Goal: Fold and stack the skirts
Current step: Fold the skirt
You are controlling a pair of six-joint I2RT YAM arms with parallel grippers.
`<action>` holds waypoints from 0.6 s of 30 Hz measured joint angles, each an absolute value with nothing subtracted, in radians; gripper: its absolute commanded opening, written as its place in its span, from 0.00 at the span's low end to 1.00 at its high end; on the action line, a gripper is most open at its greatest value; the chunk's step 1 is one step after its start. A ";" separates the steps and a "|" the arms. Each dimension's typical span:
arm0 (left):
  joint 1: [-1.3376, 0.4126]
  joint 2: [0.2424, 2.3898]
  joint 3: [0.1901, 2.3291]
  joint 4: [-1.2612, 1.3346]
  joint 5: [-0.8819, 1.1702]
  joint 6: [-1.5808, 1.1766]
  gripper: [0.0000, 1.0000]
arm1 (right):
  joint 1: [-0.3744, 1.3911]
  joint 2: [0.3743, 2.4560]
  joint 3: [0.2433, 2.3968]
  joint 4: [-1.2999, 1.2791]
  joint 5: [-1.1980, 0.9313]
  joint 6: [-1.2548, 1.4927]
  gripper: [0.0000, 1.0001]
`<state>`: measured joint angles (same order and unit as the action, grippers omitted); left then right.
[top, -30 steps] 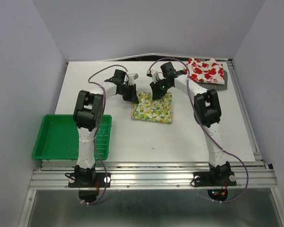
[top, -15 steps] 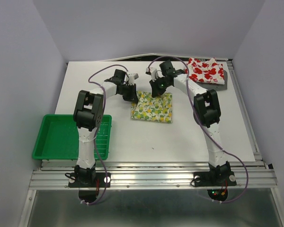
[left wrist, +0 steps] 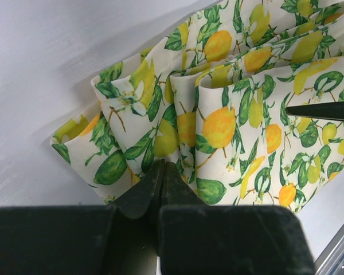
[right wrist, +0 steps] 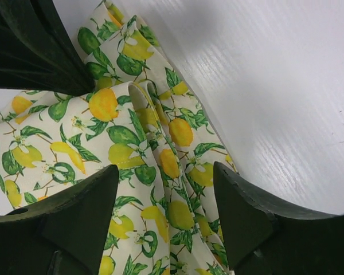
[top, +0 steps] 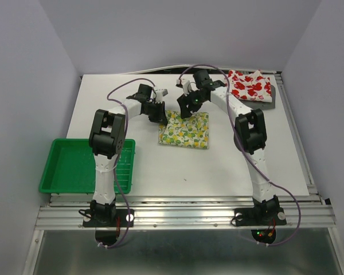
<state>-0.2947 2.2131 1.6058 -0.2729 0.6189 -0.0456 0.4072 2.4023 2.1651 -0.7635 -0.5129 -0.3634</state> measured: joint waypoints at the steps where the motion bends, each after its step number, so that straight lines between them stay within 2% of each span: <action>1: -0.295 2.213 1.606 -0.273 0.619 -0.045 0.03 | 0.407 2.405 2.167 -0.774 -0.513 -0.369 0.70; 5: -0.295 2.214 1.606 -0.273 0.619 -0.045 0.03 | 0.407 2.424 2.169 -0.792 -0.513 -0.387 0.61; 9: -0.294 2.214 1.606 -0.273 0.619 -0.045 0.03 | 0.408 2.449 2.168 -0.809 -0.511 -0.402 0.57; 10: -0.294 2.214 1.606 -0.273 0.620 -0.045 0.03 | 0.409 2.457 2.167 -0.810 -0.511 -0.407 0.50; 16: -0.294 2.215 1.607 -0.274 0.620 -0.045 0.03 | 0.412 2.460 2.164 -0.808 -0.505 -0.422 0.38; 18: -0.294 2.215 1.607 -0.274 0.620 -0.045 0.03 | 0.413 2.460 2.161 -0.805 -0.504 -0.423 0.31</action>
